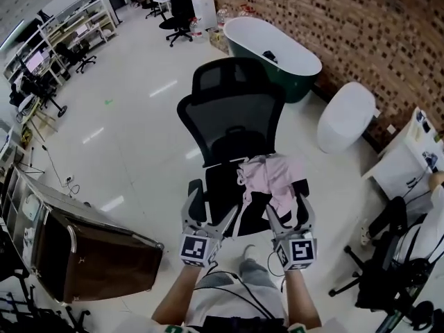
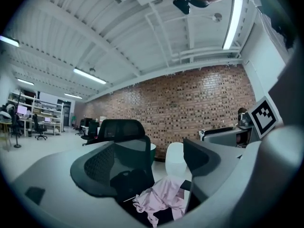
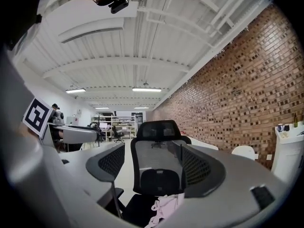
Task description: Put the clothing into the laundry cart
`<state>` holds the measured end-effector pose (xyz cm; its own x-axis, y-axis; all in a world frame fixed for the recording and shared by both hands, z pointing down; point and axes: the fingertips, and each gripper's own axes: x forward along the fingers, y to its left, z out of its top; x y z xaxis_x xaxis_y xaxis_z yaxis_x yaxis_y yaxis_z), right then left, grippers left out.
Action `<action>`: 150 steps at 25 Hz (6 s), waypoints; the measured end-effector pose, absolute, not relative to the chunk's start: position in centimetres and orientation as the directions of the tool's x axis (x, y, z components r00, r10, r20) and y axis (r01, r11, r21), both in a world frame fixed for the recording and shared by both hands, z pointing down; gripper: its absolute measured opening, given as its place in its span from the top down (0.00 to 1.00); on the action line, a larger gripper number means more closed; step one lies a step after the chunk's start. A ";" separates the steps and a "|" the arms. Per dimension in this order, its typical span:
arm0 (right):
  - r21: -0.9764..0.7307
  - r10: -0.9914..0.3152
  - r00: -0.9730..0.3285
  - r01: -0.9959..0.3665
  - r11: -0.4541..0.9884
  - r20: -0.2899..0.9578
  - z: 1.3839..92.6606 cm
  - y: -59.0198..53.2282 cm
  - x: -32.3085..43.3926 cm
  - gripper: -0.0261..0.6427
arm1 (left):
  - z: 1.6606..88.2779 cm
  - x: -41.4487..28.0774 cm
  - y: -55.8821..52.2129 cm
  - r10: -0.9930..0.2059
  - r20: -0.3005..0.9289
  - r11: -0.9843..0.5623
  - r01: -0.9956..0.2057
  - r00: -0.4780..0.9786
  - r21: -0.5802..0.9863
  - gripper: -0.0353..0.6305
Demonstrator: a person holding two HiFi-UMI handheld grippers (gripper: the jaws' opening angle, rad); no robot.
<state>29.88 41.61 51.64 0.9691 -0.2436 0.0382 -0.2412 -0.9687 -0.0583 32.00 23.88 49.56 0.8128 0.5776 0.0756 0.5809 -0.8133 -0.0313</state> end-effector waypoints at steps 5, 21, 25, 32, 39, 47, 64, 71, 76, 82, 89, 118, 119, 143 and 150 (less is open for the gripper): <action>-0.073 -0.259 0.956 -0.251 -0.965 0.136 56.1 43.0 33.7 0.38 | 51.2 36.3 25.6 0.564 0.105 -0.821 0.569 0.819 -0.032 0.30; -0.169 -0.225 0.690 -0.149 -0.974 0.688 90.3 43.1 46.5 0.12 | 67.2 47.3 24.1 0.551 0.267 -0.830 0.551 0.791 0.082 0.30; -0.189 -0.132 0.599 0.032 -0.982 0.790 101.8 45.7 49.8 0.04 | 71.5 49.4 23.5 0.546 0.300 -0.834 0.541 0.782 0.106 0.30; -0.119 0.079 0.627 0.267 -0.956 0.775 111.3 51.5 56.5 0.03 | 78.0 52.1 21.3 0.515 0.371 -0.854 0.502 0.773 0.138 0.30; 0.042 0.147 0.575 0.191 -0.981 0.805 115.7 53.2 59.4 0.11 | 80.7 53.4 19.8 0.502 0.401 -0.859 0.497 0.766 0.125 0.30; -0.183 -0.039 0.582 0.191 -0.964 0.812 113.4 51.4 58.0 0.81 | 77.6 53.1 18.7 0.497 0.374 -0.862 0.494 0.783 0.110 0.30; -0.379 -0.277 0.961 -0.258 -0.889 -0.004 51.8 47.7 56.3 0.82 | 57.2 48.4 16.5 0.512 0.083 -0.857 0.502 0.855 0.120 0.30; -0.182 -0.409 0.882 -0.453 -0.873 -0.236 30.4 43.1 51.1 0.83 | 44.6 43.1 12.6 0.489 -0.023 -0.870 0.490 0.872 0.055 0.30; -0.035 -0.539 0.750 -0.595 -0.803 -0.383 19.5 37.5 46.8 0.82 | 39.5 40.5 9.2 0.448 -0.061 -0.893 0.449 0.892 0.015 0.30; -0.017 -0.705 0.568 -0.784 -0.621 -0.425 16.2 27.7 44.0 0.83 | 39.0 36.2 2.3 0.325 -0.095 -0.946 0.325 0.941 -0.018 0.30; -0.048 -0.818 0.328 -0.936 -0.348 -0.473 14.3 14.4 40.8 0.83 | 37.6 27.9 -7.7 0.089 -0.073 -0.996 0.087 0.993 -0.033 0.30; 0.018 -0.755 -0.588 -0.792 0.610 -0.291 11.6 -40.9 7.5 0.82 | 38.4 -11.6 -28.4 -0.771 -0.116 -0.630 -0.776 0.626 0.000 0.30; 0.008 -0.770 -0.593 -0.793 0.609 -0.234 13.7 -43.2 6.2 0.82 | 38.4 -12.4 -29.4 -0.771 -0.118 -0.630 -0.777 0.626 0.000 0.30; -0.220 -0.710 -0.669 -0.743 0.632 0.221 43.7 -37.5 5.1 0.30 | 42.9 -10.8 -38.3 -0.767 -0.043 -0.642 -0.764 0.641 0.069 0.30; -0.114 -0.836 -0.532 -0.829 0.547 -0.136 37.2 -33.5 9.3 0.30 | 40.9 -7.5 -37.7 -0.746 -0.077 -0.665 -0.745 0.661 0.052 0.30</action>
<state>9.29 -33.52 37.23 -0.5321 -0.8356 -0.1363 -0.8295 0.5468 -0.1140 -7.48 -37.68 40.91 0.6613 -0.7461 -0.0774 -0.7446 -0.6654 0.0525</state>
